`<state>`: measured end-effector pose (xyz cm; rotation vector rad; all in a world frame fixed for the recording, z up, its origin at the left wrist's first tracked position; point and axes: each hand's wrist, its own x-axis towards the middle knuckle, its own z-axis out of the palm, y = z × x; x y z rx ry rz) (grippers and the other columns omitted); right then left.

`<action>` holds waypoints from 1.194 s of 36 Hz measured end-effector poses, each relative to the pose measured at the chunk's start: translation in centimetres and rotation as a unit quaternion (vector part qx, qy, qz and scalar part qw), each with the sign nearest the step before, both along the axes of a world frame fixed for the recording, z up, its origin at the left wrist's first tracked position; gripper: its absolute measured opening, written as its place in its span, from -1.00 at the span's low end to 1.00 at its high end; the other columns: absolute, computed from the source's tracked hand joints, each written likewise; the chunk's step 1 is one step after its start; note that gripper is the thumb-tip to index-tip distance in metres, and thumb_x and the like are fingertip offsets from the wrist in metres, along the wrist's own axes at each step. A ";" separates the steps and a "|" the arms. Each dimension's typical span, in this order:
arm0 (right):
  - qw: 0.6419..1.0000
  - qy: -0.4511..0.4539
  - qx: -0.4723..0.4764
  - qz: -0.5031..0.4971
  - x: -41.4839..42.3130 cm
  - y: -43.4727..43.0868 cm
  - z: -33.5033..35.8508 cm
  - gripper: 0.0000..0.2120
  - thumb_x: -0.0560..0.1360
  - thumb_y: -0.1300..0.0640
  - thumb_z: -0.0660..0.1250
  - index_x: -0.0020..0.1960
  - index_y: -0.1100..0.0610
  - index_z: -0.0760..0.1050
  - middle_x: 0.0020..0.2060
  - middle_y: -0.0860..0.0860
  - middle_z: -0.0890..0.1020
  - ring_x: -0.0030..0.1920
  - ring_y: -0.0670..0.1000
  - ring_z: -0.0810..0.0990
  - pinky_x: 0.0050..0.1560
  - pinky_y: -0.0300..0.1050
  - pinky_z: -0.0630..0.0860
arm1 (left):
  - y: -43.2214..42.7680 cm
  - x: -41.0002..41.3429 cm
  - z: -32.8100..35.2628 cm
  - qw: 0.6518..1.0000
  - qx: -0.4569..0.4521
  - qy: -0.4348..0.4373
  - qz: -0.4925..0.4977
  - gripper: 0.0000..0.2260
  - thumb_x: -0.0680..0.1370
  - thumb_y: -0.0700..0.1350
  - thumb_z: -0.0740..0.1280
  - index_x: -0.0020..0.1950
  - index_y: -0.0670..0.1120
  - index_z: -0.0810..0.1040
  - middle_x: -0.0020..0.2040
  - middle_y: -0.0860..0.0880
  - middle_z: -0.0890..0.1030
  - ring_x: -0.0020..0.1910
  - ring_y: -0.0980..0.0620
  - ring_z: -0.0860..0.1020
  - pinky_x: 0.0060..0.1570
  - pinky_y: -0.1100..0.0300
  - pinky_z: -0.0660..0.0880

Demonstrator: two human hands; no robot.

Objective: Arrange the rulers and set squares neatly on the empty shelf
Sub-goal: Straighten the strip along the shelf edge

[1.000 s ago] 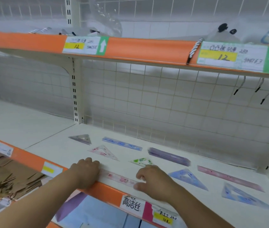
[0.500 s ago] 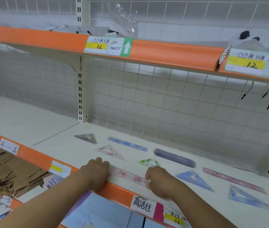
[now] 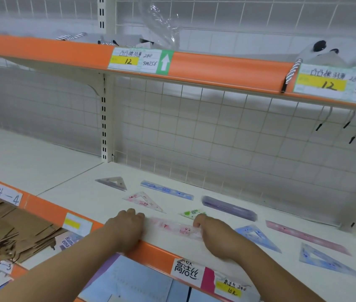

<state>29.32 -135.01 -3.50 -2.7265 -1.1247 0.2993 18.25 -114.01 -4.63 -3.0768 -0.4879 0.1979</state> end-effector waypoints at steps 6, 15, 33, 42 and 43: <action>0.999 0.002 0.046 -0.025 0.7 -2.6 0.5 -0.68 0.61 -0.02 0.15 0.33 0.00 0.32 0.24 -0.01 0.40 0.16 0.02 0.46 0.13 -0.13 0.41 | -1.7 1.3 0.5 0.999 0.009 -0.011 -0.034 -0.66 0.63 -0.03 0.11 0.39 -0.09 0.29 0.26 -0.11 0.38 0.26 -0.09 0.37 0.19 0.04 0.40; 0.991 -0.003 0.110 -0.076 2.7 -8.7 1.3 -0.78 0.55 -0.04 0.28 0.18 -0.08 0.39 0.12 -0.11 0.34 0.09 -0.07 0.41 0.09 -0.24 0.37 | -9.3 4.5 1.3 0.991 -0.030 0.016 -0.130 -0.49 0.56 0.20 0.23 0.39 -0.07 0.32 0.30 -0.11 0.38 0.30 -0.08 0.35 0.23 0.02 0.39; 0.950 -0.038 0.059 -0.306 10.3 -23.4 0.1 -0.79 0.43 0.03 0.35 -0.07 -0.23 0.38 0.08 -0.08 0.51 0.16 0.01 0.46 0.19 -0.09 0.37 | -20.1 8.7 1.3 0.968 -0.060 0.050 -0.240 -0.47 0.50 0.21 0.32 0.33 -0.08 0.37 0.29 -0.11 0.37 0.27 -0.09 0.35 0.17 0.03 0.39; 0.949 -0.020 0.085 -0.303 14.3 -25.9 -1.5 -0.78 0.41 0.04 0.39 -0.23 -0.24 0.39 0.05 -0.10 0.56 0.10 0.00 0.52 0.23 -0.01 0.41 | -20.2 9.4 0.8 0.971 -0.066 0.059 -0.223 -0.46 0.47 0.20 0.35 0.33 -0.05 0.35 0.28 -0.10 0.34 0.26 -0.09 0.33 0.17 -0.01 0.39; 0.949 -0.016 0.089 -0.302 14.6 -25.9 -1.7 -0.79 0.41 0.03 0.39 -0.23 -0.23 0.40 0.06 -0.09 0.56 0.10 0.01 0.52 0.23 0.00 0.42 | -20.2 9.4 0.8 0.971 -0.065 0.062 -0.222 -0.46 0.47 0.20 0.35 0.33 -0.05 0.35 0.28 -0.10 0.34 0.26 -0.10 0.33 0.18 -0.01 0.39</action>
